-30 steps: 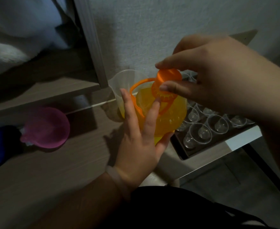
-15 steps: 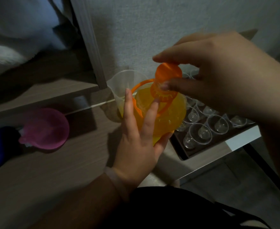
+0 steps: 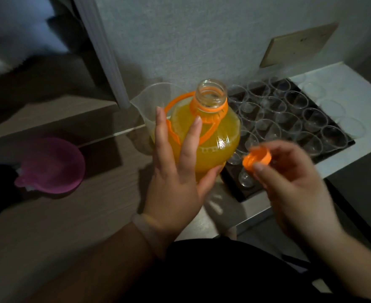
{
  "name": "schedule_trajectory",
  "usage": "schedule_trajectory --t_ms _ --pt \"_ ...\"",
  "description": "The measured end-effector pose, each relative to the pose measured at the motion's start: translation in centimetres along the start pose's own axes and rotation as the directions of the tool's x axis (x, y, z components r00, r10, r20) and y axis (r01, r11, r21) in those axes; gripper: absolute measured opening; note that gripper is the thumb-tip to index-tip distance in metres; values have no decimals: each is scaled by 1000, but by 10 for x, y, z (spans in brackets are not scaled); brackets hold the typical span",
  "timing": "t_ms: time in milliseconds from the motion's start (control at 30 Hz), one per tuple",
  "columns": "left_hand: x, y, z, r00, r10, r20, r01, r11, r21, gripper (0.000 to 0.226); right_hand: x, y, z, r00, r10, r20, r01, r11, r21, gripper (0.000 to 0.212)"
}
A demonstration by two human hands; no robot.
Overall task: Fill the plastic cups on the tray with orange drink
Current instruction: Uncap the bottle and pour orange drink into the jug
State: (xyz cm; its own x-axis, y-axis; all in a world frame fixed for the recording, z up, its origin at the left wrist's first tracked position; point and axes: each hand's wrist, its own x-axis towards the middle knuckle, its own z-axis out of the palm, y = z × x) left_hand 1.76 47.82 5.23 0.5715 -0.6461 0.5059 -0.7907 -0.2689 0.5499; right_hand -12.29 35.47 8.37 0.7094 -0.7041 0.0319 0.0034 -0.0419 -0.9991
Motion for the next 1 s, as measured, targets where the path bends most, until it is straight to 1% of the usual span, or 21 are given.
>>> schedule_trajectory --t_ms 67,167,200,333,400,467,500,600,700,767,833,900,1000 --pt "0 1 0 1000 -9 7 9 1000 4 84 -9 22 1 995 101 -6 -101 994 -48 26" --pt "0 2 -1 1000 -15 6 15 1000 -1 83 -14 52 9 983 165 83 -147 971 -188 37" --pt "0 3 -1 1000 -17 6 17 1000 -4 83 -13 59 10 978 182 102 -154 960 -235 38" --pt "-1 4 -2 1000 -16 -2 16 1000 -10 83 -6 83 15 969 209 135 -130 888 -442 34" --pt "0 4 -2 1000 -15 -5 15 1000 -12 83 -5 91 18 968 203 150 -90 833 -546 32" --pt "0 4 -1 1000 -16 -6 16 1000 -17 84 -2 101 18 966 199 168 -40 750 -660 43" --pt "0 4 -1 1000 -17 -7 17 1000 -18 84 0 104 17 964 193 182 -16 726 -688 48" --pt "0 4 0 1000 -21 -11 21 1000 -23 84 2 111 14 964 133 231 72 704 -706 46" --pt "0 3 1 1000 -22 -8 22 999 -24 84 1 115 17 965 68 252 144 669 -730 27" --pt "-1 2 2 1000 -26 4 26 999 -23 85 0 117 20 967 67 246 152 624 -767 20" --pt "-2 2 2 1000 -24 6 24 999 -25 86 -1 118 19 965 86 248 154 583 -798 19" --pt "-2 2 2 1000 -25 2 25 999 -29 86 -2 116 20 954 83 289 197 550 -812 17" --pt "-2 2 3 1000 -29 -2 29 999 -36 86 -1 113 22 936 114 334 233 514 -826 22"
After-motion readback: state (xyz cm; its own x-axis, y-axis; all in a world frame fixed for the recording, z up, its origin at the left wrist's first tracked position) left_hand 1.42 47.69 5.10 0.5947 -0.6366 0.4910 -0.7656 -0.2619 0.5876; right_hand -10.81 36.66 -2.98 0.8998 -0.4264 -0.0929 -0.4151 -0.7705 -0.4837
